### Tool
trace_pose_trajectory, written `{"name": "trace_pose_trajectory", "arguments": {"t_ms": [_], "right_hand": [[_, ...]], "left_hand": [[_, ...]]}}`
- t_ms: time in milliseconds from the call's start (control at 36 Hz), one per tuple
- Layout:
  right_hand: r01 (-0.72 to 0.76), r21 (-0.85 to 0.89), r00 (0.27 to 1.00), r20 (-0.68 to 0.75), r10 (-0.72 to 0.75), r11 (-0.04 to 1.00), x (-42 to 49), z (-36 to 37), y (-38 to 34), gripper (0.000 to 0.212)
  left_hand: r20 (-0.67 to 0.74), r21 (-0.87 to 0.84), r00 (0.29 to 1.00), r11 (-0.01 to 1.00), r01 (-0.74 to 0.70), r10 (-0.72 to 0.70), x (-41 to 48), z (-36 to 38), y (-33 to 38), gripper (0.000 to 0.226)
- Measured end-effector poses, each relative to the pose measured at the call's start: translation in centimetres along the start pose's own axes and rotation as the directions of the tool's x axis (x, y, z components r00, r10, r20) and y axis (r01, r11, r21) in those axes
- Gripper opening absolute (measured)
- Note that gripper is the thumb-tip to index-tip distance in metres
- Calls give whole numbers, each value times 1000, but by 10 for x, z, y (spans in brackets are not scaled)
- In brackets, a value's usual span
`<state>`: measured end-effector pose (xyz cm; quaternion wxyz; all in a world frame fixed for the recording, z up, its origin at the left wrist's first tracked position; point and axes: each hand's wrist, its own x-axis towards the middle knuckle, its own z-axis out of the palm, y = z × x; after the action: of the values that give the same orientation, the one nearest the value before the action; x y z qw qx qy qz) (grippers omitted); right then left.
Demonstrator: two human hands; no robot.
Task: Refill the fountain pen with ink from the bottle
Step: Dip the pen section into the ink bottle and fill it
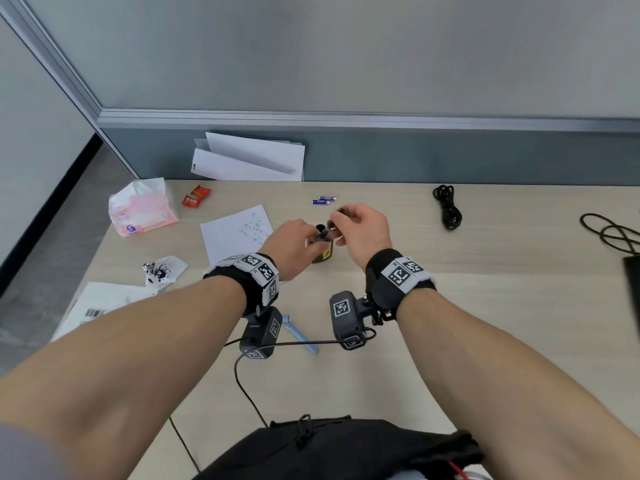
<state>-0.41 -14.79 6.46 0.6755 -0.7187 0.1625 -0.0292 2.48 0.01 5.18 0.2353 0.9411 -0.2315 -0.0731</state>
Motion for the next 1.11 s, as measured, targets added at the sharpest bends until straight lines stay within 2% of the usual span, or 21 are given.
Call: {"name": "trace_pose_trajectory", "arguments": {"t_ms": [278, 361, 500, 611, 694, 778, 917, 1111], "right_hand": [[-27, 37, 999, -43, 29, 999, 2, 4, -13, 19], [8, 18, 995, -101, -6, 1000, 2, 4, -15, 19], [69, -31, 957, -279, -75, 997, 10, -3, -24, 22], [106, -9, 942, -320, -103, 994, 14, -2, -27, 23], [115, -29, 943, -310, -118, 993, 13, 3, -28, 23], [137, -39, 946, -290, -142, 990, 11, 9, -30, 24], [191, -56, 950, -240, -199, 980, 5, 18, -36, 24], [223, -134, 951, -187, -246, 965, 1, 22, -46, 23]], "left_hand": [[-133, 14, 991, 999, 37, -35, 0, -10, 3, 28], [-150, -30, 987, 998, 46, -50, 0, -11, 6, 31], [-164, -223, 967, 962, 158, -197, -9, -15, 2, 78], [-84, -205, 943, 932, 299, -321, -17, -10, -14, 100], [-12, -129, 933, 926, 354, -358, -16, -4, -19, 99], [21, -124, 923, 916, 383, -383, -13, 0, -19, 93], [-25, -191, 933, 917, 349, -360, -9, 3, -18, 67], [-73, -210, 932, 918, 335, -356, -1, -4, -19, 46]]}}
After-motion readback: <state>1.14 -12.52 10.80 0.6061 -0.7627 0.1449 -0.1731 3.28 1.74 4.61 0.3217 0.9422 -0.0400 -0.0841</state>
